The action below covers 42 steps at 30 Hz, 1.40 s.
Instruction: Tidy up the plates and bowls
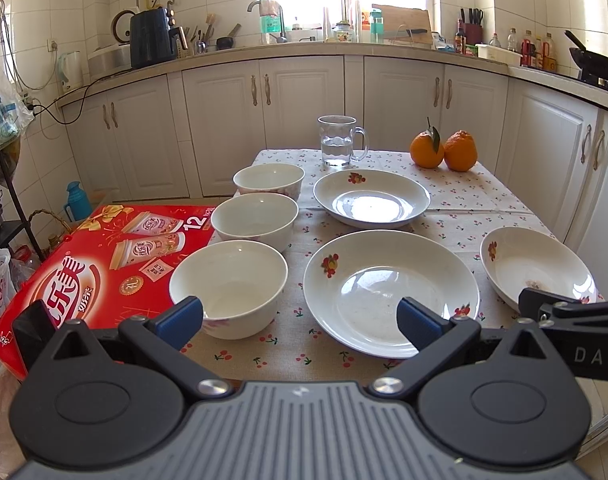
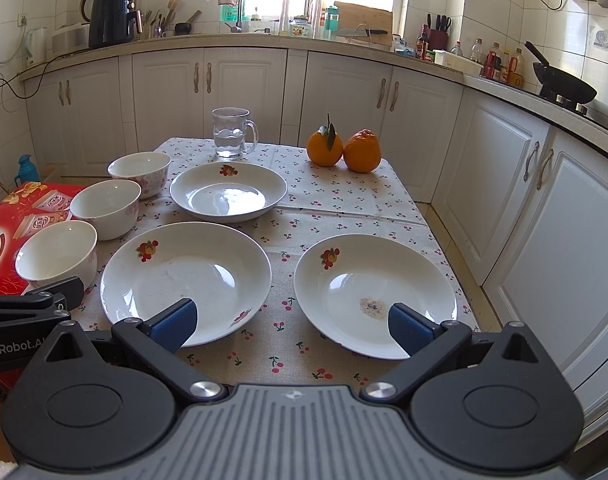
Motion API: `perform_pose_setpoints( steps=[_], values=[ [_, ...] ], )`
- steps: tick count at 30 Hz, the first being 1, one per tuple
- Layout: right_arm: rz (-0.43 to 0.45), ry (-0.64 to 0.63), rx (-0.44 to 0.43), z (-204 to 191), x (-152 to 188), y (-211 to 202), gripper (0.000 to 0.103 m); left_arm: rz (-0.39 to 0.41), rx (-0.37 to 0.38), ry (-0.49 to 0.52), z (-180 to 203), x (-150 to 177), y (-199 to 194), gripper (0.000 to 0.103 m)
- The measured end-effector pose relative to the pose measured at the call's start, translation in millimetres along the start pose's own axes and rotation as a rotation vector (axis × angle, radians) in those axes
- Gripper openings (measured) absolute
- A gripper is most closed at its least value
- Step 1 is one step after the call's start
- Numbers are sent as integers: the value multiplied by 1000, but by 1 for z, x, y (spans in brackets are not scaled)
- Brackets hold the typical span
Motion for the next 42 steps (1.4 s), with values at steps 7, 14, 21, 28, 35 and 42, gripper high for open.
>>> perform_pose_setpoints(
  steps=[7,14,21,28,35,42],
  values=[
    [1,-1,1,0,0,0,103,0,0,0,0,0,0,102],
    [-1,-1,-1,0,-2,-2,103,-2,0,1,1,0,0,102],
    [-1,-1,-3,1,-2,0,103,0,3,3,1,-1,1,102],
    [4,0,-10,3,-3,4,103,13,29,18,9,-7,7,102],
    [35,19,-47,15,-16,3,103,32,76,94,23,-26,14,102],
    [78,4,-51,45,-32,10,103,11,132,78,30,-46,29,102]
  ],
)
Point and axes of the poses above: each gripper's, at about its wrist camera, not at the fingertips, and y roughly the way its jaws point, z to its right, x to its underside, the point moved 10 cm from there along y, roughly the way its jaws point, and after that the axes turned 5 degrees about y, right-handed, at the moved point
